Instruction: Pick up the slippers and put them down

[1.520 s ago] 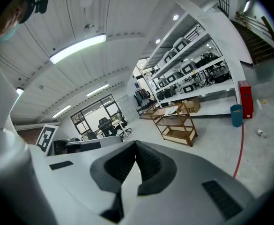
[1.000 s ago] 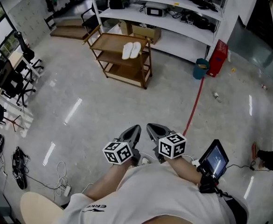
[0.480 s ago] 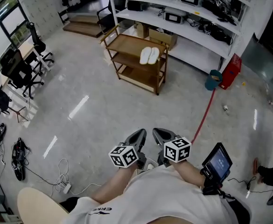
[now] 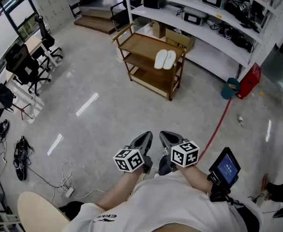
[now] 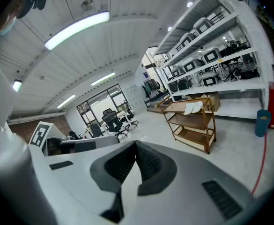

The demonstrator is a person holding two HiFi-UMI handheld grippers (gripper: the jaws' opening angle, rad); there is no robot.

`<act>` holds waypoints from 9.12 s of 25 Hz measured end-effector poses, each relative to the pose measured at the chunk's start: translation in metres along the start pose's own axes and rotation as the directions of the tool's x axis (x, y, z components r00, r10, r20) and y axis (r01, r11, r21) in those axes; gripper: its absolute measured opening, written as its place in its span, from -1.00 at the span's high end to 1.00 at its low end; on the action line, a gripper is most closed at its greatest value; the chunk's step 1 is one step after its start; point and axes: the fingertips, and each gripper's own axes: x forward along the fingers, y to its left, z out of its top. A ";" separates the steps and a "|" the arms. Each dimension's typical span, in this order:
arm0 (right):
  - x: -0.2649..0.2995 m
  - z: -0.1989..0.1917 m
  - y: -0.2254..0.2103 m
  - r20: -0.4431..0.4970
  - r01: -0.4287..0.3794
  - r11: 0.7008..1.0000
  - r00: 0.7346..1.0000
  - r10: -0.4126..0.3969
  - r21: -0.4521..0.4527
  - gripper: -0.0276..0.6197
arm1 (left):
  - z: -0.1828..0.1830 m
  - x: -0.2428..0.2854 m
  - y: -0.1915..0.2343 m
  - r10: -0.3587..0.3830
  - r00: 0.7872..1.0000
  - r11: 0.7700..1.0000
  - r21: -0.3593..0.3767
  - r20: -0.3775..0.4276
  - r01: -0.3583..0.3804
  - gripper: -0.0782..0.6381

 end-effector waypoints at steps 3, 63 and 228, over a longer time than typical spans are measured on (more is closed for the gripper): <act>0.018 0.014 -0.014 0.000 -0.013 1.000 1.000 0.013 -0.001 0.90 | 0.009 0.019 0.012 0.015 1.000 1.000 0.000 -0.004 -0.015 0.77; 0.263 0.215 -0.289 0.056 0.268 0.946 0.958 -0.282 0.182 0.90 | 0.188 0.374 0.190 -0.103 0.965 0.994 0.011 -0.240 0.109 0.77; 0.286 0.311 -0.306 0.269 0.113 0.962 0.946 -0.181 0.250 0.82 | 0.261 0.419 0.204 -0.258 0.964 0.956 -0.158 -0.062 0.246 0.69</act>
